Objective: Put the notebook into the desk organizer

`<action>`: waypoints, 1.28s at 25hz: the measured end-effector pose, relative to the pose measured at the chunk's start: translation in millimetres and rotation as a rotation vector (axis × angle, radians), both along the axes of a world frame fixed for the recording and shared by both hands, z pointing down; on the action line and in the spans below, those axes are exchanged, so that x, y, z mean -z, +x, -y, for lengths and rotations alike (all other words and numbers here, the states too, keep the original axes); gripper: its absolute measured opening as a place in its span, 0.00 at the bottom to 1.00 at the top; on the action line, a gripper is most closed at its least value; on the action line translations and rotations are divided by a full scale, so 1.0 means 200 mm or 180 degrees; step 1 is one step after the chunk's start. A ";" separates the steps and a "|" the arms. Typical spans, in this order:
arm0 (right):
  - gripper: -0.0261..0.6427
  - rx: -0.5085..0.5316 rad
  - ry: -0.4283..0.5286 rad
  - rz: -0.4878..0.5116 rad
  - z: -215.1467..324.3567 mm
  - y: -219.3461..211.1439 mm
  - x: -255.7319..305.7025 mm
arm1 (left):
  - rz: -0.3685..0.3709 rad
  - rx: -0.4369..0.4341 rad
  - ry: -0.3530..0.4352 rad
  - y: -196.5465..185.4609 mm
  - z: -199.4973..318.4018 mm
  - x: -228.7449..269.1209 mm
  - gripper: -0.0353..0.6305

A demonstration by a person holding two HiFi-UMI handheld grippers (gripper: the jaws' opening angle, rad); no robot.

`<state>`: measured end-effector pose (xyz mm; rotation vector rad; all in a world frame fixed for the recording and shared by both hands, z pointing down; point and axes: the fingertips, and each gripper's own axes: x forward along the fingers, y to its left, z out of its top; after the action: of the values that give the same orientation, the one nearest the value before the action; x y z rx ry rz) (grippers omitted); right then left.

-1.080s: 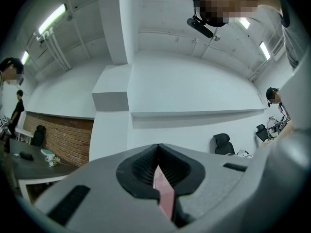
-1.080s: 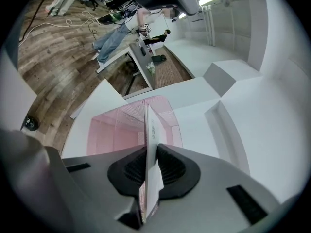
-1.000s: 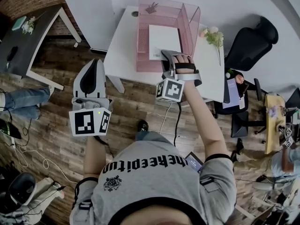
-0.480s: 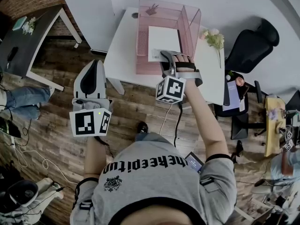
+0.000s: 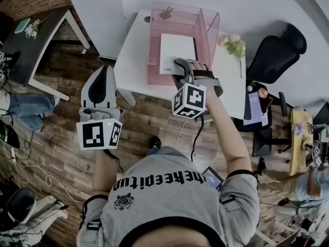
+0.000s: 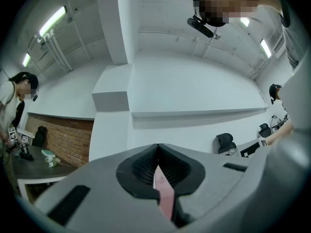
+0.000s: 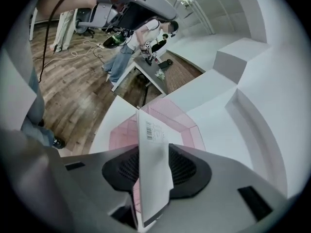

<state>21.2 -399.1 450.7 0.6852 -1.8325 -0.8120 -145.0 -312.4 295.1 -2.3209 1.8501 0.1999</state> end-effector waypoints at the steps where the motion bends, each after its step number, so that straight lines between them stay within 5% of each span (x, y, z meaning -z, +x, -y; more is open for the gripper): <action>1: 0.23 0.0022 0.0015 -0.0011 -0.01 0.00 0.00 | 0.0001 -0.0001 0.0002 0.00 0.00 0.00 0.06; 22: 0.24 0.0108 0.0333 -0.0059 -0.14 0.00 -0.07 | 0.0022 -0.0062 0.0002 0.06 0.00 -0.01 0.06; 32: 0.06 -0.0014 0.0605 -0.0051 -0.10 0.01 -0.03 | 0.0040 -0.0078 0.0000 0.07 -0.01 -0.02 0.06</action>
<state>23.5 -378.4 456.1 0.8003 -1.7532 -0.9947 -131.8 -310.4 299.3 -2.3406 1.8166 0.1881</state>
